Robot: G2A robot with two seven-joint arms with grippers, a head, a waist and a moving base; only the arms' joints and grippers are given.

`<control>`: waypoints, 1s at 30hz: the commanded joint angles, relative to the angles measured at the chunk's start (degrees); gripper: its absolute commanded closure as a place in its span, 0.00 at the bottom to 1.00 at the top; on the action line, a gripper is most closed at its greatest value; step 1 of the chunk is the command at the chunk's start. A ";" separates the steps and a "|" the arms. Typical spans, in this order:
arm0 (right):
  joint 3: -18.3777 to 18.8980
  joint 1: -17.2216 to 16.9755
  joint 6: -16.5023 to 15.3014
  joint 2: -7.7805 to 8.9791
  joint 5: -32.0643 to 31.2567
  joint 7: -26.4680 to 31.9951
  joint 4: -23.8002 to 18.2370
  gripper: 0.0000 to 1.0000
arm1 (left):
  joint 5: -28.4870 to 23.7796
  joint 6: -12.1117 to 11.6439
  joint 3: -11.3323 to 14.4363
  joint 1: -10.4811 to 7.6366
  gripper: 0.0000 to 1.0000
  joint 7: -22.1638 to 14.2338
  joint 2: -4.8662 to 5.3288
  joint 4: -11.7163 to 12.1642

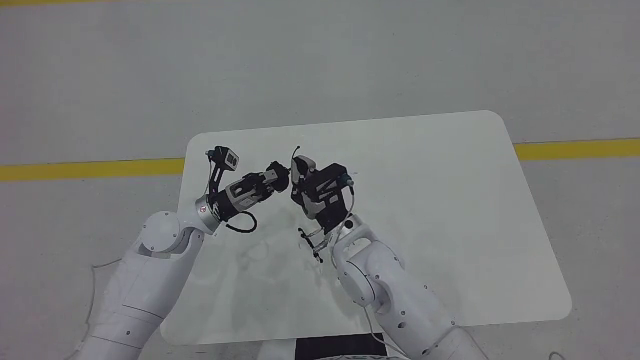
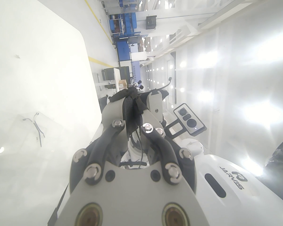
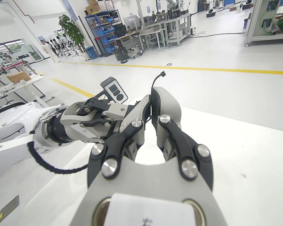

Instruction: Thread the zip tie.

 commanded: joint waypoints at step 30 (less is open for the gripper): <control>0.65 -0.94 -0.62 0.32 -0.56 0.11 -0.54 0.00 | 0.00 0.00 0.00 0.00 1.00 0.00 0.00 0.00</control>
